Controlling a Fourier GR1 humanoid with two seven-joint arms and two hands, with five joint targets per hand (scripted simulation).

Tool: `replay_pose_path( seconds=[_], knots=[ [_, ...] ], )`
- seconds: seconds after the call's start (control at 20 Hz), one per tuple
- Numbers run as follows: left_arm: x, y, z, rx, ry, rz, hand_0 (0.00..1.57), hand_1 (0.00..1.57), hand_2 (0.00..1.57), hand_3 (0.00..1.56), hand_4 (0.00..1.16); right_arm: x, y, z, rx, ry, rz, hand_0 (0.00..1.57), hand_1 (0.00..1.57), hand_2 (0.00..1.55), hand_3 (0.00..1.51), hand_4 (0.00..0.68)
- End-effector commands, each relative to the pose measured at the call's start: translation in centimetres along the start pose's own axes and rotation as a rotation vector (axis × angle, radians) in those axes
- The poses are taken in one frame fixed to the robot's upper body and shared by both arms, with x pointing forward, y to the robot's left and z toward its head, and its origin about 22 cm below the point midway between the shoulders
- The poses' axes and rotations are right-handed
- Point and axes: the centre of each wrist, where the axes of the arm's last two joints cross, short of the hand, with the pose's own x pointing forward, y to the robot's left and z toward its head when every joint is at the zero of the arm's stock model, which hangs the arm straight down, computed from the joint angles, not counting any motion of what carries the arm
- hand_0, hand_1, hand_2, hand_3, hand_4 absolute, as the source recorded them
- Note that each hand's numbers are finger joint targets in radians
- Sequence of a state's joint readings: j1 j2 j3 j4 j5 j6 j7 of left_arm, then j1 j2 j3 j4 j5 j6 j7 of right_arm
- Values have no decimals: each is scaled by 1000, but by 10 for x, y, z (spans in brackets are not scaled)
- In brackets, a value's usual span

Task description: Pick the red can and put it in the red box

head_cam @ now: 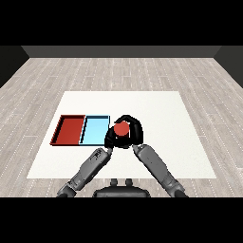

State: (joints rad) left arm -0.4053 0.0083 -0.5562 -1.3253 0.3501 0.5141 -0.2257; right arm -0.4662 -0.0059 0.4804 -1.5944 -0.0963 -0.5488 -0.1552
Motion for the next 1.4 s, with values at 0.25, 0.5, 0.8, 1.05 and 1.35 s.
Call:
replay_pose_path(
  seconds=[0.25, 0.5, 0.8, 1.05, 1.35],
  knots=[
    [-1, 0, -1, 20, -14, -13, 1571, 1571, 1571, 1499, 1127, -7, 4, 6, 73, 83, 100, 0, 0, 0, 0, 0],
    [-21, 2, 5, 20, -25, -32, 1571, 1571, 1571, 1494, 1127, -10, 9, -5, 76, 59, 111, 0, 0, 0, 0, 0],
    [8, 5, -7, 20, -13, -31, 1571, 1571, 1571, 1501, 1133, 6, 0, -8, -27, 59, 83, 0, 0, 0, 0, 0],
    [-7, 10, -7, 0, -34, -43, 1571, 1571, 1571, 1494, 1139, -1, -21, -1, -10, 76, 132, 0, 0, 0, 0, 0],
    [6, 13, -3, 39, -29, -38, 1571, 1571, 1571, 1481, 1140, 15, -20, -3, -74, 16, 28, 0, 0, 0, 0, 0]
  ],
)
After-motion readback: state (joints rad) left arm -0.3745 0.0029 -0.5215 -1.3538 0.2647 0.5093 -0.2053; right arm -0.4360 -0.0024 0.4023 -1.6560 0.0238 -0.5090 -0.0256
